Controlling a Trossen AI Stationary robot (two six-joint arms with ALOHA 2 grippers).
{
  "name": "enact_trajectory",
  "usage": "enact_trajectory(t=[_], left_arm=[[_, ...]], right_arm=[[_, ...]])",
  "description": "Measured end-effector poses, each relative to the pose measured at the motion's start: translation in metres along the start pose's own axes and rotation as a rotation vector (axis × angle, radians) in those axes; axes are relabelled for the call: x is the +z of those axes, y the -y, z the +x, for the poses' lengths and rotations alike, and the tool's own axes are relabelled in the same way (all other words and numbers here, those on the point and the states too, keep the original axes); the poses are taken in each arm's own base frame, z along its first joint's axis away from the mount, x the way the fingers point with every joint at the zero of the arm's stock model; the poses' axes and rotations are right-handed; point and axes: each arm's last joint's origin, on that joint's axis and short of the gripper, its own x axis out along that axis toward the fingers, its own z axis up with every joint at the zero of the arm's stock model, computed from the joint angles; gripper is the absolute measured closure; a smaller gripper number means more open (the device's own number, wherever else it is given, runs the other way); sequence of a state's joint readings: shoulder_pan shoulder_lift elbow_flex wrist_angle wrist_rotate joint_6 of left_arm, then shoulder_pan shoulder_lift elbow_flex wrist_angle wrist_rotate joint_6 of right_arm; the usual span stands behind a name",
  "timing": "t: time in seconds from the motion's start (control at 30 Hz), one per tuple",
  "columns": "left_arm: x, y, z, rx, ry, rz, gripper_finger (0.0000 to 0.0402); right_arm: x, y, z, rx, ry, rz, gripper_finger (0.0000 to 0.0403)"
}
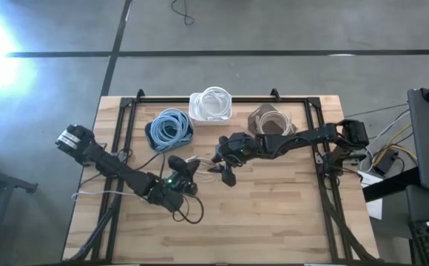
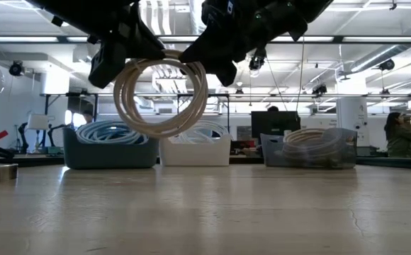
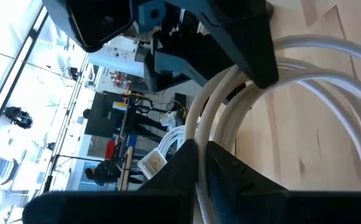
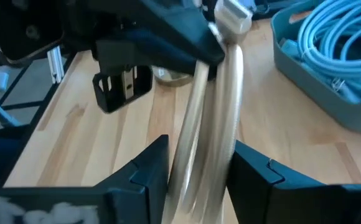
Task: Sort HDMI cables
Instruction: Put the brown HDMI cable into the black bin
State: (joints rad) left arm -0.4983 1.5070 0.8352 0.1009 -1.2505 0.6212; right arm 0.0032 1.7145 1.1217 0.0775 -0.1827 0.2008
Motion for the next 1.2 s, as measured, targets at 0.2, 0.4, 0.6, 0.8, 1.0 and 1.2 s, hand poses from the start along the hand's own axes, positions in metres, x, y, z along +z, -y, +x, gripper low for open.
enact_trajectory(t=[0.2, 0.4, 0.6, 0.8, 1.0, 1.2], left_arm=[[0.000, 0.000, 0.000, -0.004, 0.002, -0.004, 0.0372], [0.001, -0.001, 0.000, -0.003, 0.002, -0.035, 0.0371], [0.000, -0.003, 0.004, 0.015, -0.017, -0.144, 0.0368], [0.000, -0.005, 0.009, 0.018, -0.023, -0.218, 0.0322], [-0.001, -0.006, 0.010, 0.021, -0.027, -0.253, 0.0255], [0.002, -0.014, 0.009, 0.036, -0.025, -0.377, 0.0205]], right_arm=[[0.001, 0.001, 0.000, -0.031, 0.013, -0.011, 0.0304], [0.001, 0.002, 0.000, -0.039, 0.010, -0.051, 0.0365], [0.002, 0.003, 0.000, -0.086, 0.019, -0.047, 0.0369], [0.003, 0.006, -0.002, -0.153, 0.025, -0.044, 0.0370], [0.008, 0.009, -0.007, -0.333, -0.031, 0.009, 0.0362], [0.019, 0.008, -0.024, -0.628, -0.190, 0.039, 0.0369]])
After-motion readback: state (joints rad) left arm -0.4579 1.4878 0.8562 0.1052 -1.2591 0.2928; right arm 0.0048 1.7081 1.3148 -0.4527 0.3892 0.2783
